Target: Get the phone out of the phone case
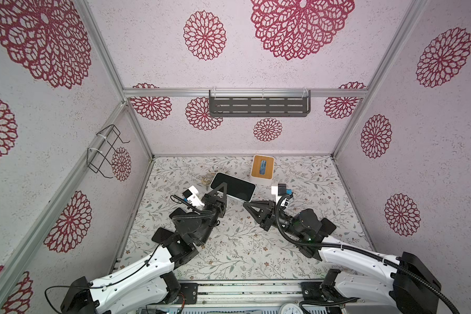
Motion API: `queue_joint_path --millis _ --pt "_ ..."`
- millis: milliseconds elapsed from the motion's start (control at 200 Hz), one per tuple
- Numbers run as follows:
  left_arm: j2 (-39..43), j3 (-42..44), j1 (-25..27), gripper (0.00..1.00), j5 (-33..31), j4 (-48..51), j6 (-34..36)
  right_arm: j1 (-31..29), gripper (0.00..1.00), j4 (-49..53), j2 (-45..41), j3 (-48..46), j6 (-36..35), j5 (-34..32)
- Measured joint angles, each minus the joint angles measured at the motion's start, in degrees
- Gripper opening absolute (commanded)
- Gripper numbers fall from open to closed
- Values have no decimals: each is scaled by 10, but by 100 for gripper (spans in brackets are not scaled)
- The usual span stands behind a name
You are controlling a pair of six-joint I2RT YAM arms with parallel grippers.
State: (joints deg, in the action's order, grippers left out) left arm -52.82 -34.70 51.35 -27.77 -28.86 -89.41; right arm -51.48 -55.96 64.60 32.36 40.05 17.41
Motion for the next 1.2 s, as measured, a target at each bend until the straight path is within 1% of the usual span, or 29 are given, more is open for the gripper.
queue_joint_path --millis 40,180,280,385,520,566,581,591,726,741,861,911,941,1011,1051,1126,1141,1151,1196 --pt "0 0 0 0 1 -1 0 0 0 -1 0 0 -1 1" --pt "0 0 0 0 2 0 0 3 0 1 0 0 -12 4" --pt "-1 0 0 0 3 1 0 5 0 6 0 0 -37 6" --pt "-2 -5 -3 0 4 14 0 6 0 30 -2 4 -82 2" --pt "-5 -22 -8 0 4 28 4 9 0 90 -4 26 -160 -17" --pt "-5 -25 -7 0 15 31 5 20 0 108 -4 35 -184 -36" --pt "-5 -25 -6 0 18 31 5 25 0 112 -4 37 -180 -40" --pt "-5 -26 -5 0 20 31 5 29 0 115 -4 39 -191 -44" --pt "-6 -26 -2 0 40 35 9 79 0 123 -5 45 -206 -68" --pt "-6 -26 -3 0 41 36 9 83 3 120 -7 41 -205 -69" --pt "-5 -25 -16 0 55 35 9 93 40 99 -46 -19 -208 -66" --pt "-3 -25 -29 0 73 36 11 93 52 106 -77 -52 -205 -64" --pt "-2 -26 -40 0 86 38 14 94 61 117 -96 -67 -206 -64" --pt "1 -33 -69 0 122 57 27 96 72 160 -141 -88 -211 -66" --pt "0 -47 -92 0 155 77 39 99 76 195 -170 -92 -219 -67" --pt "-12 -95 -142 0 248 127 76 102 80 258 -225 -89 -237 -66" --pt "-18 -112 -155 0 278 140 93 102 80 270 -236 -88 -240 -66" --pt "-21 -120 -161 0 283 147 96 103 80 280 -244 -86 -244 -64" --pt "-44 -178 -187 0 356 193 147 103 80 319 -273 -76 -262 -56"
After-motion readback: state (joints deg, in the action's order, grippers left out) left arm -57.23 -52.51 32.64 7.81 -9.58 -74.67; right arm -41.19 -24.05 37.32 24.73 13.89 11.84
